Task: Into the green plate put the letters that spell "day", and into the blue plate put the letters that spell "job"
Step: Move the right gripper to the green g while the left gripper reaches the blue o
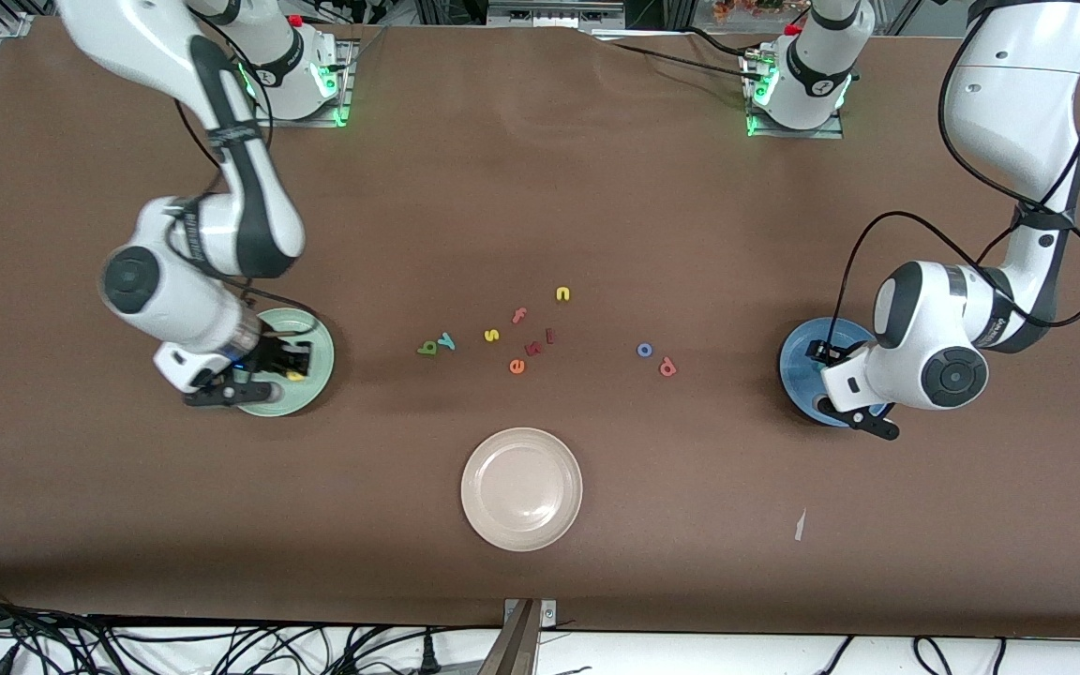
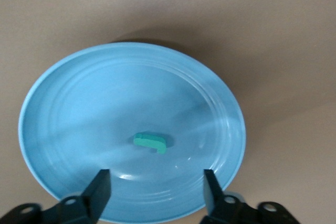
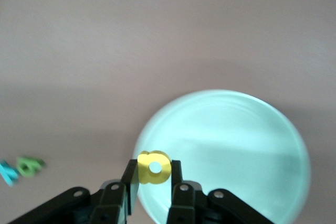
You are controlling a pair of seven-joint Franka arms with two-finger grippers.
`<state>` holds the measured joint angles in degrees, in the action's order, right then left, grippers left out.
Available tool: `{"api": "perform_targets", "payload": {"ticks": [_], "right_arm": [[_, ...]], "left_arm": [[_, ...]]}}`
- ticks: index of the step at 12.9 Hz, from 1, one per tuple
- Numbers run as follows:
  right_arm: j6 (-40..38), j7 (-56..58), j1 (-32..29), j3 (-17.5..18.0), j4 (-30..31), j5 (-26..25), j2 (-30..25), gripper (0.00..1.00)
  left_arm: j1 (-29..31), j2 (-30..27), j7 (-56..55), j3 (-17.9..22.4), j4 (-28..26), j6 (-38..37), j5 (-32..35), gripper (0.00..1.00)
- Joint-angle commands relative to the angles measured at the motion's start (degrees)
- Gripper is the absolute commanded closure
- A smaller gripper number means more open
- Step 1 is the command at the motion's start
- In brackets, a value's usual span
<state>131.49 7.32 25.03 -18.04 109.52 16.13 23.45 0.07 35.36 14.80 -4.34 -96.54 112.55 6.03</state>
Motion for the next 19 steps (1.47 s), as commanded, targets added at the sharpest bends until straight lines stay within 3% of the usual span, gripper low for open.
{"api": "perform_targets", "payload": {"ticks": [1, 2, 5, 8, 13, 14, 16, 19], "right_arm": [[-3.15, 2.61, -1.74, 0.99, 6.39, -0.14, -6.3, 0.08], [-3.43, 2.26, -1.74, 0.99, 6.66, -0.14, -6.66, 0.01], [-4.14, -0.8, -1.21, 1.34, 6.14, -0.23, -6.58, 0.01], [-2.12, -11.76, 5.27, 1.6, 2.64, 0.04, -1.76, 0.01], [7.36, -26.29, 15.56, 1.6, 0.6, 0.3, 6.15, 0.01], [8.42, -27.96, 16.97, 1.6, 0.52, 0.56, 7.39, 0.01], [12.89, -31.83, 19.17, 1.6, 0.43, 0.65, 10.11, 0.01], [14.15, -33.51, 20.41, 1.43, -0.71, 0.57, 11.09, 0.02]], "left_arm": [[-0.16, -1.26, -2.65, -2.76, -0.32, -0.22, 0.48, 0.0], [-0.16, -1.26, -6.93, -4.69, -0.23, -0.22, 0.48, 0.0], [-1.91, -1.08, -24.49, -10.23, 0.47, 0.3, 0.48, 0.0], [-8.58, -0.21, -46.02, -10.6, 0.83, 1.26, 0.31, 0.0], [-15.97, 4.53, -75.05, -10.68, 2.06, 14.86, 0.39, 0.0], [-16.15, 5.41, -77.18, -10.68, 2.06, 16.89, 0.39, 0.03], [-16.16, 6.56, -77.9, -10.86, 2.06, 19.89, -0.83, 0.29], [-16.77, 7.0, -77.99, -10.77, 1.36, 21.84, -4.71, 0.33]]}}
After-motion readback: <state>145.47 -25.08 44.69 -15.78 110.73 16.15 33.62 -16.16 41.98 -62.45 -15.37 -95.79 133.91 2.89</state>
